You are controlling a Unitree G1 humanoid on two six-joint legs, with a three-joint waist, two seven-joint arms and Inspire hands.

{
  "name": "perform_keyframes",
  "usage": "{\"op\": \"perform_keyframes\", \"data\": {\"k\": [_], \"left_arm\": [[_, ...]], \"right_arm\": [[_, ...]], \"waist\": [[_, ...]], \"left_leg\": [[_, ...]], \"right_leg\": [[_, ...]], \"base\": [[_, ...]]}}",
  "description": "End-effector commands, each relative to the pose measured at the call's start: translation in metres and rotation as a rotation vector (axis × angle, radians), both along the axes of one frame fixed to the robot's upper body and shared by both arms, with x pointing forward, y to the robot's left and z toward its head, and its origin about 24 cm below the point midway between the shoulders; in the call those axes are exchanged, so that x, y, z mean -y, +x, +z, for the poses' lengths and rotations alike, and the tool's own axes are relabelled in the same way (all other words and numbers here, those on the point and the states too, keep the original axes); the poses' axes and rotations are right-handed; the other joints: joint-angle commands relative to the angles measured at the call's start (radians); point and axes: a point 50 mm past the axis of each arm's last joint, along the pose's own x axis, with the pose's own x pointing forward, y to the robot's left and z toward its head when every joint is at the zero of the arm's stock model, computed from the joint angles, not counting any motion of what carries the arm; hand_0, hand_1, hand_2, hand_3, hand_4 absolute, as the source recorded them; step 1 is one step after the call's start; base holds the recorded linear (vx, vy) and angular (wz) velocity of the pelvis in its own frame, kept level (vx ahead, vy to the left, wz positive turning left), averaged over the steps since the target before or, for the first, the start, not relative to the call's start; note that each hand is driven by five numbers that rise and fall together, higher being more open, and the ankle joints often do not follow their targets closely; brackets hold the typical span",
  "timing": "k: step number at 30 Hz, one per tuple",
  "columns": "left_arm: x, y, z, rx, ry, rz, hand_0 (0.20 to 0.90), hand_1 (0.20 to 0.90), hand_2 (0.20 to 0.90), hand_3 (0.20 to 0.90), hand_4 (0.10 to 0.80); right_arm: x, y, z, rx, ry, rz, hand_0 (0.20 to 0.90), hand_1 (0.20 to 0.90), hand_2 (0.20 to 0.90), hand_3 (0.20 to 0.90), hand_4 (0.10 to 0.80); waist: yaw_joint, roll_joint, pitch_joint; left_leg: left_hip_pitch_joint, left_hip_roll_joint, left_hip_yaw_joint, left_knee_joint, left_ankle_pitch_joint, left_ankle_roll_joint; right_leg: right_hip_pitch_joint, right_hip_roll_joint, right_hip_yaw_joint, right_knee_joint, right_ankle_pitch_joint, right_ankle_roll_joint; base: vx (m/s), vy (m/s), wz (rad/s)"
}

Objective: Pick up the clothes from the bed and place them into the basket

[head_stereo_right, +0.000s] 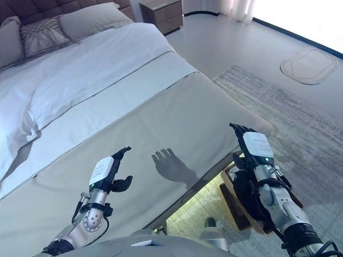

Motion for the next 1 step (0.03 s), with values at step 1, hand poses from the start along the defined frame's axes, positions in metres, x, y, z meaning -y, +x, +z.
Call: {"op": "perform_keyframes", "data": {"k": [1], "left_arm": [[-0.0211,0.0274,0.0255,0.123,-0.024,0.07,0.9,0.9,0.9,0.9,0.8]], "right_arm": [[-0.0211,0.0182,0.0264,0.126,0.099,0.07,0.9,0.9,0.9,0.9,0.8]], "waist": [[0.047,-0.036,-0.06]], "left_leg": [[0.08,0.002,-0.04,0.029,-0.145,-0.021]], "right_leg": [[-0.062,-0.009,0.007,0.112,-0.057,0.006]], "base": [[0.027,0.008,0.13]]}}
